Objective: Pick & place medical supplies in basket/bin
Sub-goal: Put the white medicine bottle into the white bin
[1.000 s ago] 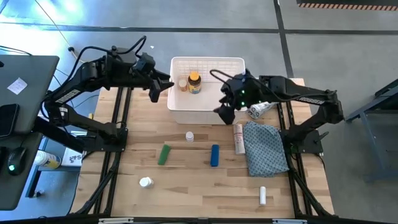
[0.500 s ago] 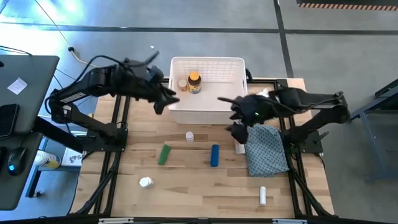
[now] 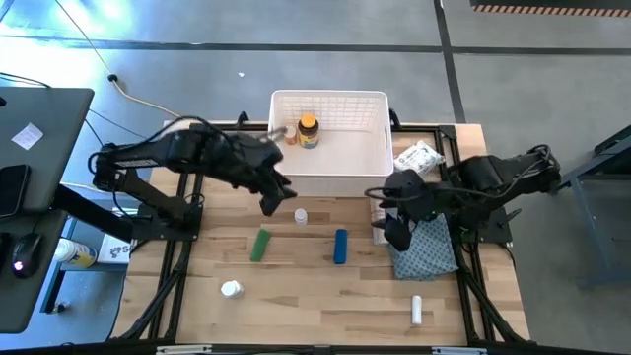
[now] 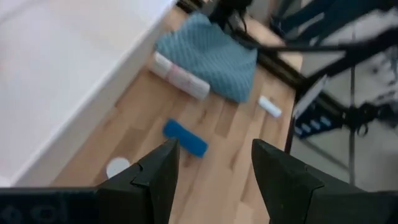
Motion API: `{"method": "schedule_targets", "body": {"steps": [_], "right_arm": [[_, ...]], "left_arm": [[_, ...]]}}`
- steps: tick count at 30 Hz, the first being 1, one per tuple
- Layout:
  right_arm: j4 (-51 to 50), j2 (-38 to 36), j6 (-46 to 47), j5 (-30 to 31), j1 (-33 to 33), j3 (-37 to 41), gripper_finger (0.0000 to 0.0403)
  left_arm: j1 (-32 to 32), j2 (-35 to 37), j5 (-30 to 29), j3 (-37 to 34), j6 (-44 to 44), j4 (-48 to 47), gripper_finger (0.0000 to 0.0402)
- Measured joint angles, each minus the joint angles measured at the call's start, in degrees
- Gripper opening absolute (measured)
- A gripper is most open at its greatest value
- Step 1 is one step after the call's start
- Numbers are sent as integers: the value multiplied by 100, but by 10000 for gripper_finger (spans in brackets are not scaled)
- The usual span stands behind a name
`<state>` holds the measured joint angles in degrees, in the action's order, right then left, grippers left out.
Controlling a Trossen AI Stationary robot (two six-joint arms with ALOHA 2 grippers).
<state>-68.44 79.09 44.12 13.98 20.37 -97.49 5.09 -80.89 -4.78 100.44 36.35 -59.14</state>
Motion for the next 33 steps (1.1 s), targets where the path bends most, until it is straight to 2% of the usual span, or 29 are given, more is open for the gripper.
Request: {"method": "schedule_targets", "body": {"steps": [5,12,14,18,20,22,27,30,33], "right_arm": [[10,-37,514,107,428,249,245],[262,-44,1306,253,979,822,245],[345,-44,1524,259,1095,1008,245],[591,-46,1823,224,1250,1329,245],[633,-46,1963,224,1314,1415,245],[653,-48,2126,231,1380,1453,245],[596,-48,2338,289,1640,1497,245],[507,-48,2379,455,1750,1497,245],[361,-48,2538,504,1759,1497,245]], "left_arm": [[392,-398,-135,0,115,-390,232],[584,-1000,-219,-2,1103,-1203,232],[667,-1122,-249,-2,1309,-1067,232],[853,-1427,-869,4,1378,-765,232],[884,-1623,-1078,2,1603,-1082,232],[809,-1833,-918,2,1876,-1246,232],[401,-2190,-1,-7,2804,-1261,232],[342,-2331,36,-4,3297,-1296,232],[359,-2385,-320,6,3619,-1343,232]]}}
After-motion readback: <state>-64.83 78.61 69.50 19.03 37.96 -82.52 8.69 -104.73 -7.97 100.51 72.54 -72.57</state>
